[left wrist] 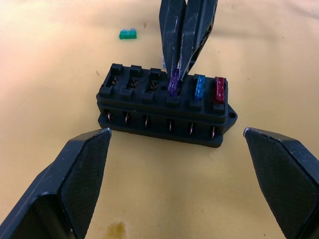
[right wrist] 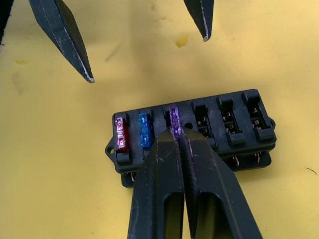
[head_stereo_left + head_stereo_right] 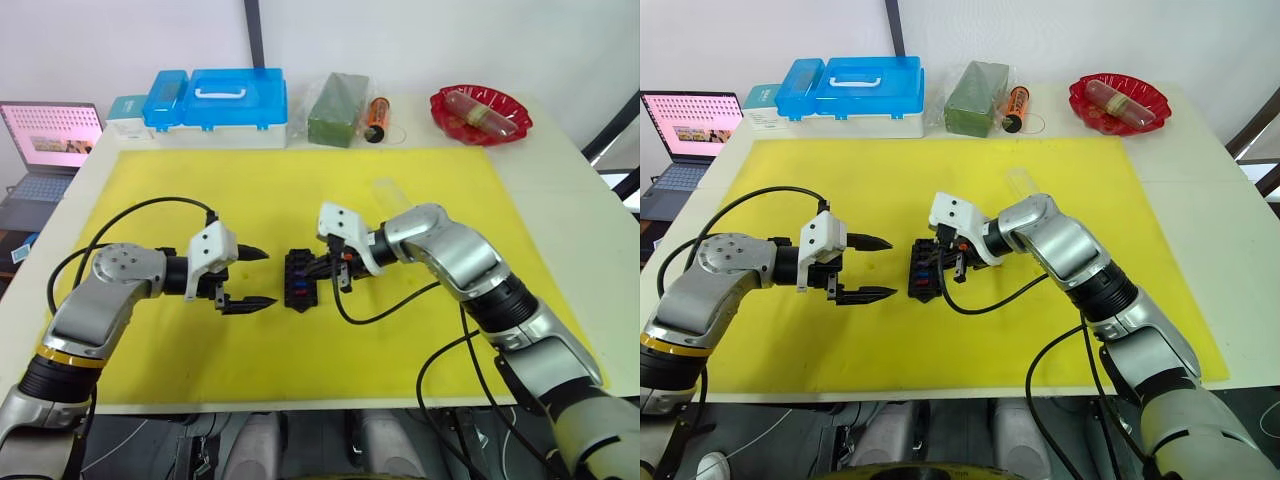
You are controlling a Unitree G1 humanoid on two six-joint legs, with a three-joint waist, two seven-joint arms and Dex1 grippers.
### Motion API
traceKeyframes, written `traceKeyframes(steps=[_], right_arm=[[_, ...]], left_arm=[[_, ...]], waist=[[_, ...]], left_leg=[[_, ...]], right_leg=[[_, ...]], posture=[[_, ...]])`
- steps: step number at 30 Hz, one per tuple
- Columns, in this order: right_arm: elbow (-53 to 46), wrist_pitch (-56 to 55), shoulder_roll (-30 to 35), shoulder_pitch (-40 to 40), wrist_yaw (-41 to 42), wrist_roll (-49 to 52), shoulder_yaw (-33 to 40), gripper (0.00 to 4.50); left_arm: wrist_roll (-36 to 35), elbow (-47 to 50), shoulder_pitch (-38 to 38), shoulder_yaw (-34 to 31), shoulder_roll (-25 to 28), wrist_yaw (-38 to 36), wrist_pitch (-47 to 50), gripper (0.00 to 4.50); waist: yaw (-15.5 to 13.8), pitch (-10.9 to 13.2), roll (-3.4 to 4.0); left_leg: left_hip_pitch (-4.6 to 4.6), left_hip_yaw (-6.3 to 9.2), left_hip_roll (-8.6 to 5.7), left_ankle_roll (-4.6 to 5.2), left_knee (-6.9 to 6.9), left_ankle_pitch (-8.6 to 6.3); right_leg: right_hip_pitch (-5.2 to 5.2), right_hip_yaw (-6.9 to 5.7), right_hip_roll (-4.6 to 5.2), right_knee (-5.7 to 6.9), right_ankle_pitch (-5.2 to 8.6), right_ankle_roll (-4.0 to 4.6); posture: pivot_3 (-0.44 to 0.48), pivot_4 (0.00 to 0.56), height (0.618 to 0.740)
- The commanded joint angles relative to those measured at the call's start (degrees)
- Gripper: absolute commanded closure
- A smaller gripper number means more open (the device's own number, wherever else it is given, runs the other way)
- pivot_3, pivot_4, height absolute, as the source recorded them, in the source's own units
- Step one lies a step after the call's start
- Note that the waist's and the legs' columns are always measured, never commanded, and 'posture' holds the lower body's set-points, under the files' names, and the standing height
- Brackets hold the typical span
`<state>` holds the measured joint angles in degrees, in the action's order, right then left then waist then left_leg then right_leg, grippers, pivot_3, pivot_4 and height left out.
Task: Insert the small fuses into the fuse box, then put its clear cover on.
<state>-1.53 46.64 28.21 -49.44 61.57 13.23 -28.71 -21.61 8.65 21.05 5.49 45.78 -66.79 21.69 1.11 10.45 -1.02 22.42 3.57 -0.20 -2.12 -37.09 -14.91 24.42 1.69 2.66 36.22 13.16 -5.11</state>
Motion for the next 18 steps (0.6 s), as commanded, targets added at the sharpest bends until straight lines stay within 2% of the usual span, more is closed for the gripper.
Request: traceKeyframes(steps=[1,8,18], right_arm=[[0.21,0.61,0.21,0.33,-0.85,-2.65,-2.22,4.49],[1.38,1.88,0.03,0.24,-1.23,-4.25,-3.39,4.49],[-0.45,3.47,-1.36,-0.92,-0.72,-1.55,0.66,4.49]], left_arm=[[0.32,1.58,0.58,-0.45,-0.20,0.26,-0.62,0.00],[0.34,1.81,0.48,-0.43,-0.33,0.54,-0.46,0.00],[0.35,1.84,0.53,-0.38,-0.42,0.72,-0.30,0.00]], waist=[[0.00,-0.01,0.00],[0.00,-0.03,-0.01],[0.05,-0.04,-0.01]], left_leg=[[-0.01,0.00,0.00,0.00,0.00,0.00],[-0.04,0.00,0.00,0.00,0.00,0.00],[-0.06,0.01,0.01,0.00,0.00,0.00]], right_leg=[[-0.01,0.00,0.00,0.00,0.00,0.00],[-0.04,0.00,-0.01,0.00,0.00,0.01],[-0.05,0.00,-0.02,0.01,-0.01,0.02]], posture=[[0.000,0.150,0.740],[0.000,0.150,0.740],[0.000,0.150,0.740]])
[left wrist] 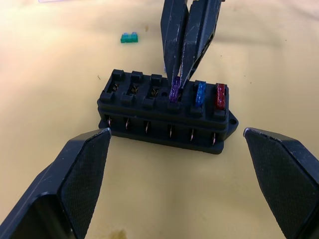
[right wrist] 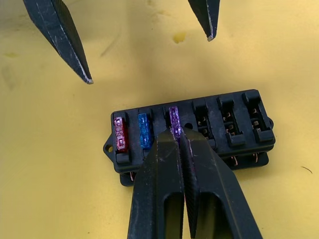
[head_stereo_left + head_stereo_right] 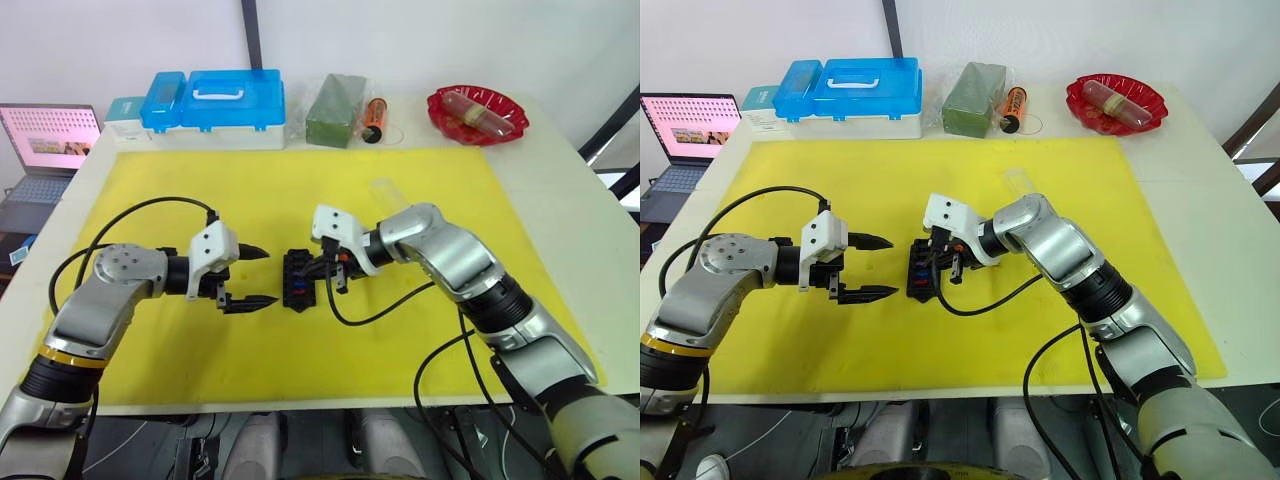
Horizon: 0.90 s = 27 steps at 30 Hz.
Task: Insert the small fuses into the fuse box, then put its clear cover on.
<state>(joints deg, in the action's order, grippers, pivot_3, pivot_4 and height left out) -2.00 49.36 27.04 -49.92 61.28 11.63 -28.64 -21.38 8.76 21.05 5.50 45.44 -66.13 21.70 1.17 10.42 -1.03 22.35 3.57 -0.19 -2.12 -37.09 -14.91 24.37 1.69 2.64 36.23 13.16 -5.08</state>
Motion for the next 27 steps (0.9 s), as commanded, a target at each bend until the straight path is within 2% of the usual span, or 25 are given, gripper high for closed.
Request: traceKeyframes(steps=[1,2,5,7,20,25,27], right_arm=[[-0.22,0.80,-0.12,-0.48,-0.27,0.17,0.74,4.49],[-0.39,0.84,-0.07,-0.50,-0.16,0.25,0.81,4.49],[-1.05,1.14,-0.02,-0.56,-0.22,0.65,1.16,3.85],[-1.16,1.20,-0.21,-0.86,-0.66,0.86,1.88,3.25],[-3.67,4.04,-0.40,-4.24,-1.02,4.20,5.97,3.25],[-4.29,2.93,-1.31,-2.71,-1.66,5.57,6.73,3.25],[-4.23,1.97,-1.98,-1.52,-2.22,5.98,7.04,3.66]], left_arm=[[0.11,1.74,0.53,-0.39,-0.11,0.07,-0.30,0.00],[0.10,1.74,0.52,-0.40,-0.13,0.07,-0.30,0.00],[0.14,1.64,0.51,-0.38,-0.16,0.01,-0.40,0.00],[0.23,1.54,0.73,-0.29,-0.33,0.06,-0.34,0.00],[0.58,1.14,1.00,-0.31,-0.80,0.04,-0.37,0.00],[0.77,0.83,1.20,-0.39,-0.89,-0.14,-0.53,0.00],[0.81,0.77,1.28,-0.42,-0.87,-0.18,-0.53,0.00]], waist=[[-0.03,0.00,0.00],[-0.03,0.00,0.00],[-0.03,0.00,0.00],[-0.04,0.00,0.00],[-0.05,0.01,0.01],[-0.05,0.01,0.01],[-0.05,0.01,0.01]], left_leg=[[0.00,0.00,0.00,0.00,0.00,0.00],[0.00,0.00,0.00,0.00,0.00,0.00],[0.00,0.00,0.00,0.00,0.00,0.00],[0.02,0.00,0.00,0.00,0.00,0.00],[0.03,0.00,0.00,0.00,0.01,0.00],[0.03,0.00,-0.01,0.00,0.01,0.00],[0.03,0.00,0.00,0.00,0.02,0.00]], right_leg=[[0.00,0.00,0.00,0.00,0.00,0.00],[0.00,0.00,0.00,0.00,0.00,0.00],[0.00,0.00,0.00,0.00,0.00,0.00],[0.00,0.00,0.01,-0.01,0.00,0.00],[0.01,0.00,0.01,-0.01,0.00,0.00],[0.01,0.00,0.02,-0.02,0.00,0.00],[0.01,0.00,0.01,-0.02,0.00,0.00]], posture=[[0.000,0.150,0.740],[0.000,0.150,0.740],[0.000,0.150,0.740],[0.000,0.150,0.740],[0.000,0.150,0.740],[0.000,0.150,0.740],[0.000,0.150,0.740]])
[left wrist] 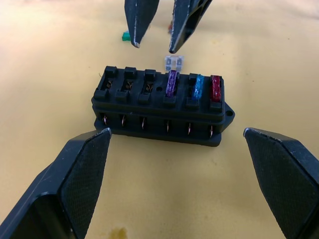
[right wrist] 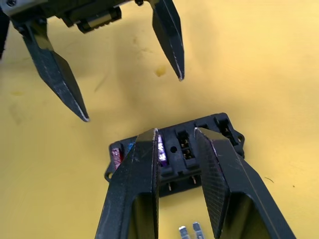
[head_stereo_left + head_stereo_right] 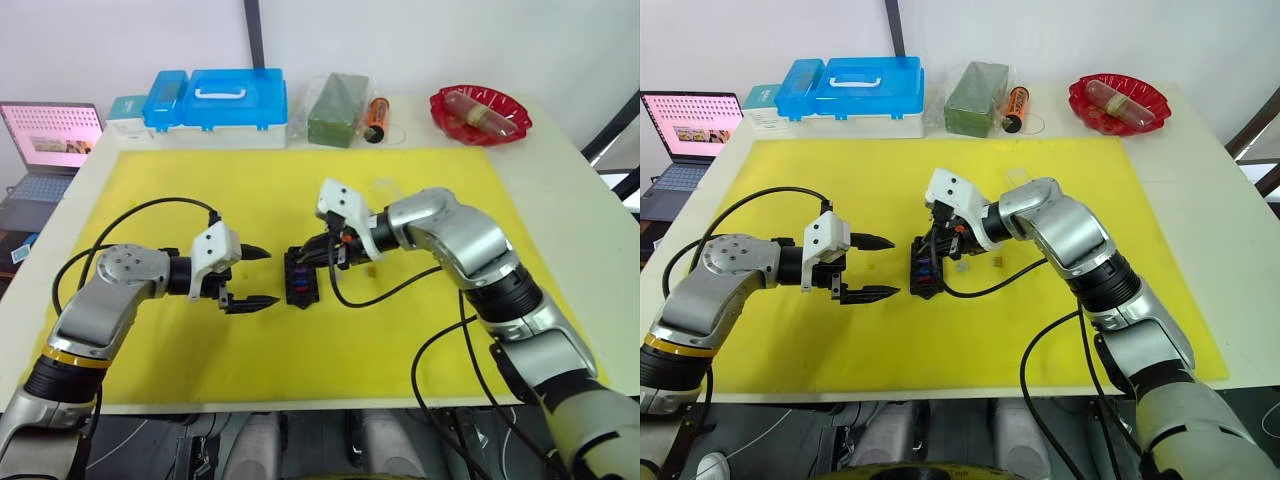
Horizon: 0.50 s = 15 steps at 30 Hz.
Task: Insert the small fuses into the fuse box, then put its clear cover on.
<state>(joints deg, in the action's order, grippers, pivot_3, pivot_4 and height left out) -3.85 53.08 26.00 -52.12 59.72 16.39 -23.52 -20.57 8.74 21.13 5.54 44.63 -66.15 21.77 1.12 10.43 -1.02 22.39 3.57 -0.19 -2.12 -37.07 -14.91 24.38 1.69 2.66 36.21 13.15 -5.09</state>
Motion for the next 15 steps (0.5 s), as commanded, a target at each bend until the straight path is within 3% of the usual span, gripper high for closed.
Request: traceKeyframes(steps=[1,3,15], right_arm=[[-2.11,-2.51,-1.12,1.22,-0.96,1.04,1.87,3.86],[-1.70,-3.59,-1.32,2.01,-1.40,0.79,1.74,4.49],[2.76,-10.19,-2.88,7.02,-2.85,-0.42,1.14,4.49]], left_arm=[[-0.01,0.82,1.22,-0.50,-0.03,-0.16,-0.56,0.00],[0.00,0.84,1.26,-0.56,0.01,-0.17,-0.52,0.00],[-0.02,1.02,1.11,-0.85,0.30,-0.22,-0.40,0.00]], waist=[[0.00,0.00,0.00],[-0.03,0.00,0.00],[-0.02,0.00,0.00]], left_leg=[[0.00,0.00,0.00,0.00,0.00,0.00],[0.00,0.00,0.00,0.00,0.00,0.00],[0.00,0.00,0.00,0.00,0.00,0.00]], right_leg=[[0.00,0.00,0.00,0.00,0.00,0.00],[0.00,0.00,0.00,0.00,0.00,0.00],[0.00,0.00,0.00,0.00,0.00,0.00]], posture=[[0.000,0.150,0.740],[0.000,0.150,0.740],[0.000,0.150,0.740]])
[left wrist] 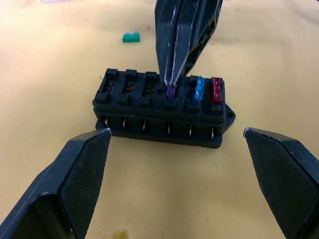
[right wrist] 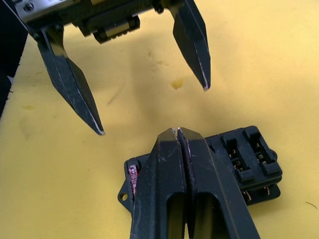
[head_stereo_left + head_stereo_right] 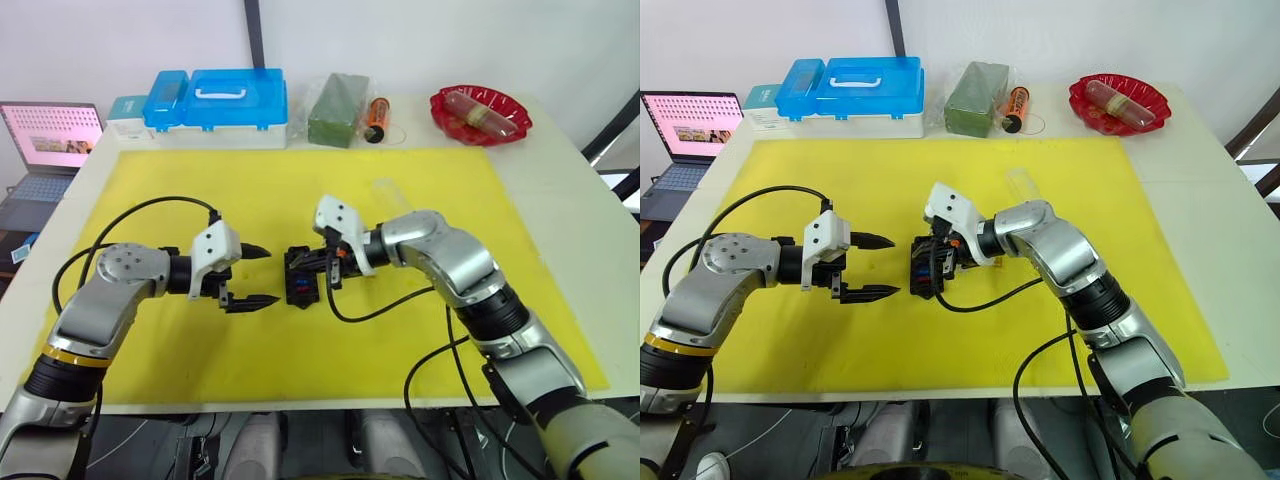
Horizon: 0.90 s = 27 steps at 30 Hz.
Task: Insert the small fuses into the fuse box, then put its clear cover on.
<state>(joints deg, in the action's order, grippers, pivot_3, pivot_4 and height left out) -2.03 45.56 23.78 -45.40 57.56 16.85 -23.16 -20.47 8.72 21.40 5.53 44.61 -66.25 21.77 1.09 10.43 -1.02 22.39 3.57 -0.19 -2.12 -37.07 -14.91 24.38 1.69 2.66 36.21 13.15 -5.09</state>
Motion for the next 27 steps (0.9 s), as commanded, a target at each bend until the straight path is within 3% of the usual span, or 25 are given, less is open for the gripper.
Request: traceKeyframes(steps=[1,15,27], right_arm=[[1.92,-3.65,-0.60,0.82,-0.69,-1.45,0.42,4.49],[9.76,-11.27,1.72,5.60,0.76,-7.51,-3.48,4.49],[0.05,-9.62,-0.64,3.33,0.54,0.02,5.65,4.49]], left_arm=[[-0.14,1.10,0.83,-0.86,0.32,-0.11,-0.36,0.00],[-0.17,1.33,0.76,-1.10,0.50,0.10,-0.25,0.00],[-0.79,0.90,1.63,-1.75,0.85,-0.38,0.12,0.00]], waist=[[0.00,0.00,0.00],[-0.10,-0.07,0.00],[-0.10,-0.05,0.01]], left_leg=[[0.00,0.00,0.00,0.00,0.00,0.00],[-0.09,0.00,0.00,0.00,-0.02,0.00],[-0.07,0.00,0.00,0.00,-0.01,0.00]], right_leg=[[0.00,0.00,0.00,0.00,0.00,0.00],[-0.11,0.00,0.00,0.00,0.00,0.00],[-0.09,0.00,0.00,0.00,0.00,0.00]], posture=[[0.000,0.150,0.740],[0.000,0.150,0.740],[0.000,0.150,0.740]])
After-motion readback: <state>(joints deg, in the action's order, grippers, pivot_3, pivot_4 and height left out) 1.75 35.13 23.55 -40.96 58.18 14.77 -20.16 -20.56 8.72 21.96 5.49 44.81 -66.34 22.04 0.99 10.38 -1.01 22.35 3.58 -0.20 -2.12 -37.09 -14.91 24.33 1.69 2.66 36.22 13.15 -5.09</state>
